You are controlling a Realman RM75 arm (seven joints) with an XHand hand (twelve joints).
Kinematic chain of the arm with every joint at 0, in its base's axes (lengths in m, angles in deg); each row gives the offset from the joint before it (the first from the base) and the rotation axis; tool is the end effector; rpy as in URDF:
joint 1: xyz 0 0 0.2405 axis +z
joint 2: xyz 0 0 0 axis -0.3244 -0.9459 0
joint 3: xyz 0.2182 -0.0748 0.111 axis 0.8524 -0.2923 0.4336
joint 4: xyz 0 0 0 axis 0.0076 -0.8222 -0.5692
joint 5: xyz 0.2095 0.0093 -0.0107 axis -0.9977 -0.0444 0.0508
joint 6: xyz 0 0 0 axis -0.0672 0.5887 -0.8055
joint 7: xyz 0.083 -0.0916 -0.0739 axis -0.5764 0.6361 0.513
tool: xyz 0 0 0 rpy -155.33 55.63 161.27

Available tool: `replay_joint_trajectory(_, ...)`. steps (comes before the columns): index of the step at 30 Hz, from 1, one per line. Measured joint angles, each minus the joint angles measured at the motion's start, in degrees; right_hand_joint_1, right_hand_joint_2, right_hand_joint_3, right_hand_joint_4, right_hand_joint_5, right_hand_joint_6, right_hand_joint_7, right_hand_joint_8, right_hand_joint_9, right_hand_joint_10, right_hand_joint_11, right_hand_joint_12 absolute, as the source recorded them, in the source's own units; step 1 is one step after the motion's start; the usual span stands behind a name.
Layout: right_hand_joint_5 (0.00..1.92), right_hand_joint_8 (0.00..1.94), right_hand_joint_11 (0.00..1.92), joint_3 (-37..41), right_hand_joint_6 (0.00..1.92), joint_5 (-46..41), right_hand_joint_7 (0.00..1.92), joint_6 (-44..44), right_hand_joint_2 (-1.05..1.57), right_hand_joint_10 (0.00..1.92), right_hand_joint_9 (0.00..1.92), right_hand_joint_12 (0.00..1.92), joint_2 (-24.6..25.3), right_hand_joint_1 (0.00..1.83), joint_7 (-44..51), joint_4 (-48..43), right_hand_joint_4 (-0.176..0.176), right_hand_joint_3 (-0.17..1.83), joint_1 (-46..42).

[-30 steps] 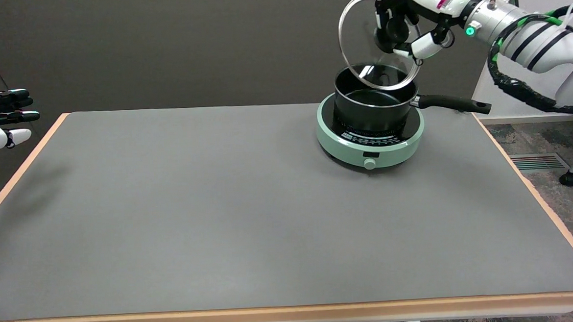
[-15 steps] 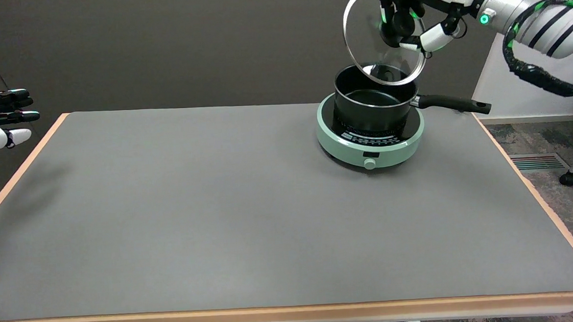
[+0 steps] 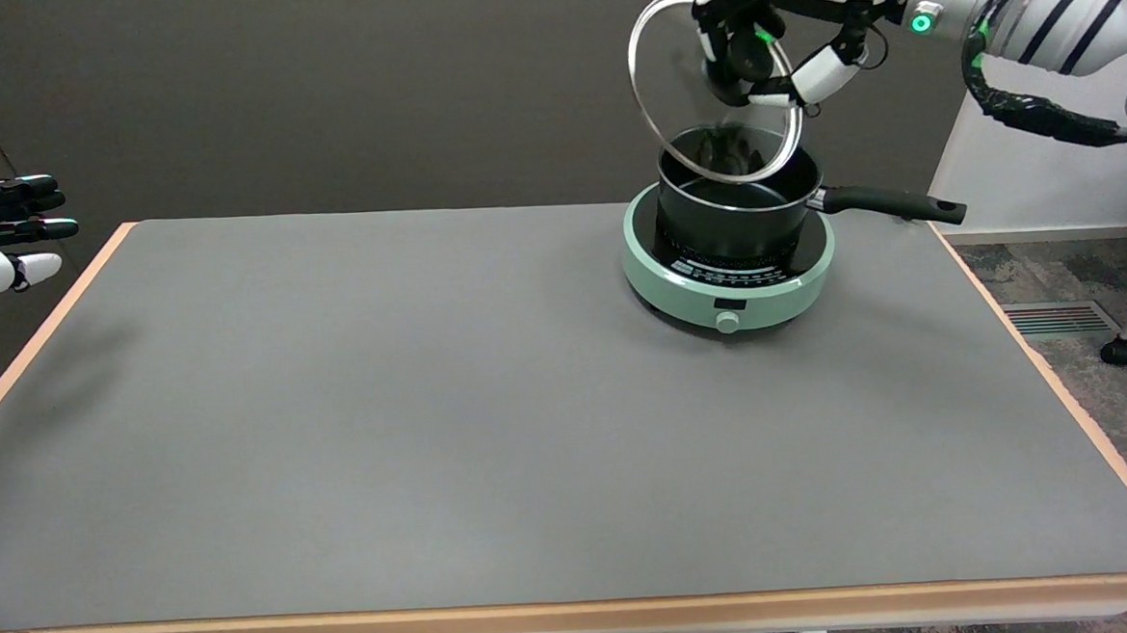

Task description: Place the pot lid onto the pot.

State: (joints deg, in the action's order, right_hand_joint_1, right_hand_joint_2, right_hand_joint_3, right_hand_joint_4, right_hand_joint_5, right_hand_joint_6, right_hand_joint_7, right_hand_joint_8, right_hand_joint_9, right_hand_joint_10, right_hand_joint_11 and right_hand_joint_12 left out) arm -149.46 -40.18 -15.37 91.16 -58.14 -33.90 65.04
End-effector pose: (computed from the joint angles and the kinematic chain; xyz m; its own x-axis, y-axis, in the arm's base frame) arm -0.0064 -0.4075 0.4396 0.9957 0.0766 -0.0527 0.0815 -0.4452 0.8917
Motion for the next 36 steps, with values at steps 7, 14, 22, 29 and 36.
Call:
replay_joint_trajectory(7, 0.59, 1.41, 0.71, -6.3, 1.51, 1.9, 0.89, 3.1, 0.78, 1.87, 0.79, 1.34, 0.4, 1.36, -1.0, 3.2, 0.176, 0.8, 6.2)
replay_joint_trajectory(14, 0.58, 1.41, 0.71, -11.3, 1.51, 4.8, 0.89, 3.9, 0.78, 1.87, 0.78, 1.34, 1.0, 1.36, -1.8, 7.5, 0.176, 0.8, 11.4)
replay_joint_trajectory(22, 0.58, 1.41, 0.7, -20.3, 1.52, 6.2, 0.89, 4.4, 0.78, 1.88, 0.78, 1.33, 2.3, 1.36, -2.8, 12.8, 0.176, 0.8, 18.9)
replay_joint_trajectory(29, 0.58, 1.41, 0.7, -28.1, 1.52, 6.6, 0.89, 5.0, 0.78, 1.88, 0.78, 1.34, 4.5, 1.36, -3.9, 18.5, 0.176, 0.8, 25.6)
replay_joint_trajectory(36, 0.58, 1.42, 0.7, -32.3, 1.52, 7.3, 0.89, 5.8, 0.78, 1.88, 0.78, 1.33, 6.4, 1.36, -4.8, 23.4, 0.176, 0.8, 29.7)
